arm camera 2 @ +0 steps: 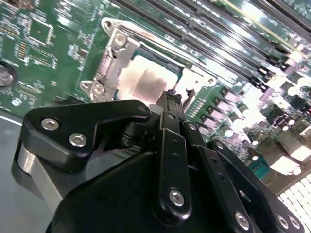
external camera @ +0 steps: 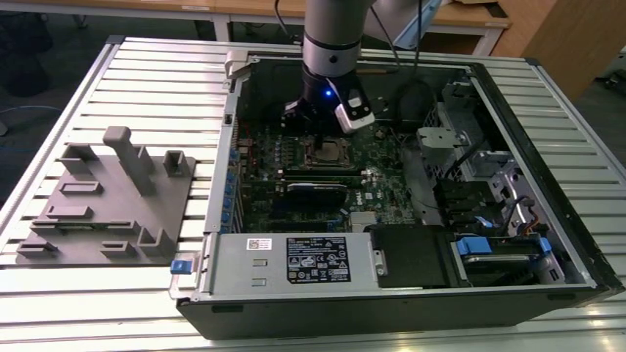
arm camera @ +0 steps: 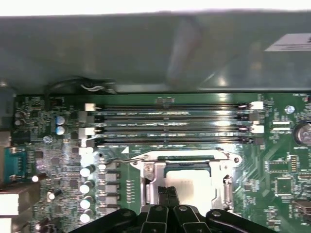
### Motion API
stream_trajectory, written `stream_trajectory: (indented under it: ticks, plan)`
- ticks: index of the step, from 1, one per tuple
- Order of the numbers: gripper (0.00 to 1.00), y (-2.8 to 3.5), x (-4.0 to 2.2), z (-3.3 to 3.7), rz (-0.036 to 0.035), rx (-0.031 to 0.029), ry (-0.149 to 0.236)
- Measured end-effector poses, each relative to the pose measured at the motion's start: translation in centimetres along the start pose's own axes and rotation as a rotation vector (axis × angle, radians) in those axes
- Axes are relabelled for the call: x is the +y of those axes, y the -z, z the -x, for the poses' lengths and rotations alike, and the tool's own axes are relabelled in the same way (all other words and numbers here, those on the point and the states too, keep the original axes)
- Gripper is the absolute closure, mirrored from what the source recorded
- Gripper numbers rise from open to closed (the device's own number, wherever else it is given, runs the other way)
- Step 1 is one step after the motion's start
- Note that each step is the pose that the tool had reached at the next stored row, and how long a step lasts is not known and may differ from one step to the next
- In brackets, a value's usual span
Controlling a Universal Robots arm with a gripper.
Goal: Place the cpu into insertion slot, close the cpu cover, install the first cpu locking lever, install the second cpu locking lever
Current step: 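Close the cpu cover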
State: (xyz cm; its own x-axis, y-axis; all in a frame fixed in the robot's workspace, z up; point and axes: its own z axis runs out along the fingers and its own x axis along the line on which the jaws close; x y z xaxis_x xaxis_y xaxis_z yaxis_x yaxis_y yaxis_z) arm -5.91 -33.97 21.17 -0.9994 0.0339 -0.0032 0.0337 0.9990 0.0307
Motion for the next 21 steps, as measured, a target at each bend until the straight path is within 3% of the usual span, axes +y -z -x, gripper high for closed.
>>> stream_trajectory:
  ticks: [7, 9, 10, 14, 17, 21]
  plan:
    - [0.89, 0.00, 0.04, 1.25, -0.0004, 0.0000, 0.000]
    - [0.89, -0.01, 0.04, 1.32, -0.0003, -0.0005, 0.000]
    - [0.89, -0.02, 0.04, 1.31, -0.0001, -0.0034, 0.000]
    - [0.89, -0.04, 0.05, 1.31, 0.0006, -0.0245, 0.001]
    - [0.89, -0.05, 0.05, 1.30, 0.0006, -0.0258, -0.001]
    - [0.89, -0.04, 0.04, 1.29, 0.0002, -0.0269, -0.041]
